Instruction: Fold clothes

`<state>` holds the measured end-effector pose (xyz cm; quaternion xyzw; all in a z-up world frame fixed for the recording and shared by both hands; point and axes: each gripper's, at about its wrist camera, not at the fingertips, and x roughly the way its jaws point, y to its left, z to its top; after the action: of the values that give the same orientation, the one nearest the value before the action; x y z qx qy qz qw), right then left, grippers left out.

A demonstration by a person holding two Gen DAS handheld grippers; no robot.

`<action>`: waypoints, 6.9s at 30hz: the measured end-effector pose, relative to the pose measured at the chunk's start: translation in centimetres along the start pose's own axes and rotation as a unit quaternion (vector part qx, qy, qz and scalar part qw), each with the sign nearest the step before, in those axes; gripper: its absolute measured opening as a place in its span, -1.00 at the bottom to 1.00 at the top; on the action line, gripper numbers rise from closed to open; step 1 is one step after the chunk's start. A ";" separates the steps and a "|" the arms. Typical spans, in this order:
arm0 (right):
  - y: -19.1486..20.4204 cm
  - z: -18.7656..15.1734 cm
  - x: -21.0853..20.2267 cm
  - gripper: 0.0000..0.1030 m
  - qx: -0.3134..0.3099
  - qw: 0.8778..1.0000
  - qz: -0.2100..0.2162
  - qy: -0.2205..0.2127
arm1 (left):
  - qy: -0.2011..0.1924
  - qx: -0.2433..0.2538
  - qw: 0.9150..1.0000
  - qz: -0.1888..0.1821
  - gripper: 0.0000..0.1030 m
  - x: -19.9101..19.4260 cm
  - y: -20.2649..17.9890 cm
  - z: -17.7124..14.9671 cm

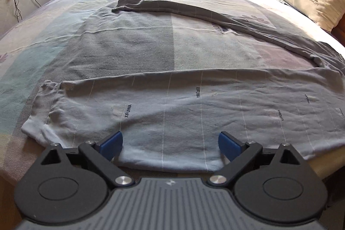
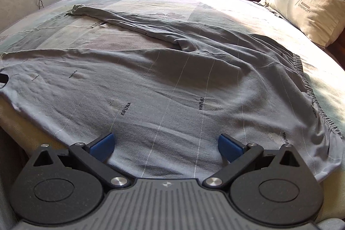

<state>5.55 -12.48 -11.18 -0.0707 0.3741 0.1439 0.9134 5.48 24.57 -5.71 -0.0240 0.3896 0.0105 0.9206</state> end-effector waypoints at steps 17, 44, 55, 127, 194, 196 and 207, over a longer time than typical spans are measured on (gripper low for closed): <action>-1.3 -1.3 -2.8 1.00 -0.042 0.996 0.022 -0.073 | 0.066 -0.047 0.958 -0.275 0.85 8.3 -17.3 11.1; -5.5 -2.7 -1.4 1.00 0.020 0.993 0.069 -0.091 | 0.107 -0.163 0.935 -0.297 0.90 24.4 -25.2 18.8; -5.1 -2.7 -1.2 1.00 0.013 0.994 0.061 -0.090 | 0.156 -0.163 0.908 -0.353 0.91 18.8 -23.7 15.0; -3.8 -3.0 -0.7 1.00 -0.011 0.996 0.016 -0.092 | 0.086 0.193 0.965 -0.157 0.98 7.6 -25.6 8.3; -13.6 -2.9 -1.6 1.00 0.223 0.973 -0.048 -0.040 | 0.104 0.108 0.983 -0.109 0.99 3.5 -20.2 1.6; -14.0 -3.0 -1.7 1.00 0.230 0.971 -0.039 -0.045 | 0.116 0.111 0.981 -0.109 0.99 4.4 -21.7 1.2; -16.6 -4.7 -3.0 1.00 0.307 0.946 0.031 -0.101 | 0.135 0.081 0.984 -0.087 0.99 2.8 -23.8 0.1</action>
<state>5.68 -29.98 -12.05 0.2398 0.3084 0.0567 0.9188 8.44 0.78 -6.77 0.0160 0.5065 -0.1048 0.8557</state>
